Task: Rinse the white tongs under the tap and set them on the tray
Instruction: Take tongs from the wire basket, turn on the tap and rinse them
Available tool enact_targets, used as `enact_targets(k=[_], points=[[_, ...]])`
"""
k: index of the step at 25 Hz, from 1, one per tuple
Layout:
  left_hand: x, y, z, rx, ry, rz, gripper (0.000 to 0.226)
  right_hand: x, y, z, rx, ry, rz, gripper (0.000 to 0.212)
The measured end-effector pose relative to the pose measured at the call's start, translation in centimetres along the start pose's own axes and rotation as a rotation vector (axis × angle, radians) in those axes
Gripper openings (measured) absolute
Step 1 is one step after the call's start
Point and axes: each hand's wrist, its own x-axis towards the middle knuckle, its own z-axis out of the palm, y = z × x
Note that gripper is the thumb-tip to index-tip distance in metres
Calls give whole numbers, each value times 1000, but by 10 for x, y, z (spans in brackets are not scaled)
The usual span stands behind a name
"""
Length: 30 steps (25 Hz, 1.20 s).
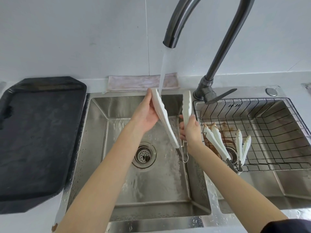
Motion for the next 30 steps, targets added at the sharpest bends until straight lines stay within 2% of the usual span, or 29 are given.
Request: enact_targets(k=[4,8,11,13,17,21,25,30], points=[[0,-5,3,101,-5,57,21,-7,-9,-5,-102,128,-214,35],[-1,-9,2,98,-68,31,16,-17,-17,-9,-229,177,-443,30],[-2,-10,-1,175,-77,20,33,-27,-20,-10,-309,160,-610,21],[-3,-13,0,283,-59,50,46,-31,-20,-8,-347,143,-650,17],[-8,-19,8,601,-66,167,37,-32,-12,-8,-375,92,-634,16],[-10,-20,9,759,-70,204,38,-27,-4,-16,-371,105,-539,22],[-15,-20,-1,675,-45,215,33,-21,-6,-12,-357,39,-406,28],[-17,-15,-40,464,144,208,28,-18,-11,13,-405,-142,-350,23]])
